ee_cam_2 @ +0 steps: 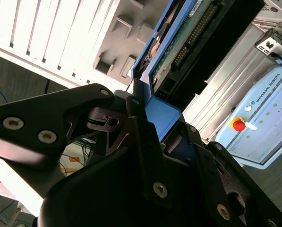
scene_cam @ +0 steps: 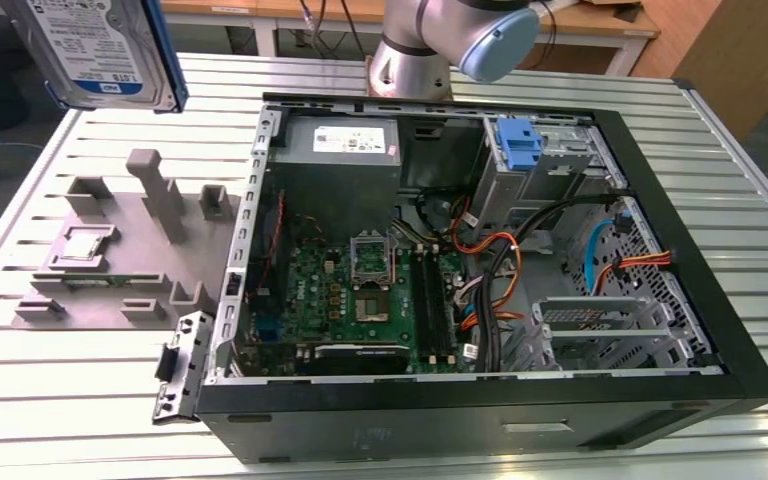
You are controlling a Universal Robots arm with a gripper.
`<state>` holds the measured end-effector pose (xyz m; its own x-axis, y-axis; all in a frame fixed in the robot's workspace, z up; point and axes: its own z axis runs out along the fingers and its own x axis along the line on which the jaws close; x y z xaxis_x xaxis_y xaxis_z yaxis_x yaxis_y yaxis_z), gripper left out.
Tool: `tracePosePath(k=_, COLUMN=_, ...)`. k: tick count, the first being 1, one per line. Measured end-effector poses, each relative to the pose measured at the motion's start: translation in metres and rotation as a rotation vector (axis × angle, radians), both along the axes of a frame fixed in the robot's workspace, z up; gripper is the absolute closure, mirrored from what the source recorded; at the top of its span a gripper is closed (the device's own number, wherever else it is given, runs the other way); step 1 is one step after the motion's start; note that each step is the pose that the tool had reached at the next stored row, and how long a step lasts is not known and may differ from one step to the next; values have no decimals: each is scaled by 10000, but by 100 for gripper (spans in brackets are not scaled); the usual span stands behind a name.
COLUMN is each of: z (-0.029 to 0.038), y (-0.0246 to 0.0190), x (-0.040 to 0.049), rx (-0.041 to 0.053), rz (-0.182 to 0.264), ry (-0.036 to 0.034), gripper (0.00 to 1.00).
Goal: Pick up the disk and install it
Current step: 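Pick up the disk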
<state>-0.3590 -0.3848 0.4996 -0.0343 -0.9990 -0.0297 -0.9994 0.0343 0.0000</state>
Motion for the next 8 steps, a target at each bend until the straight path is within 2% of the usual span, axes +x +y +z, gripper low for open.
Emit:
tracePosePath(k=4, z=-1, y=0, x=66, rx=-3, rz=0, ry=0, gripper=64)
tracePosePath(k=8, z=-1, y=0, x=71, rx=-4, rz=1, ry=1, gripper=64)
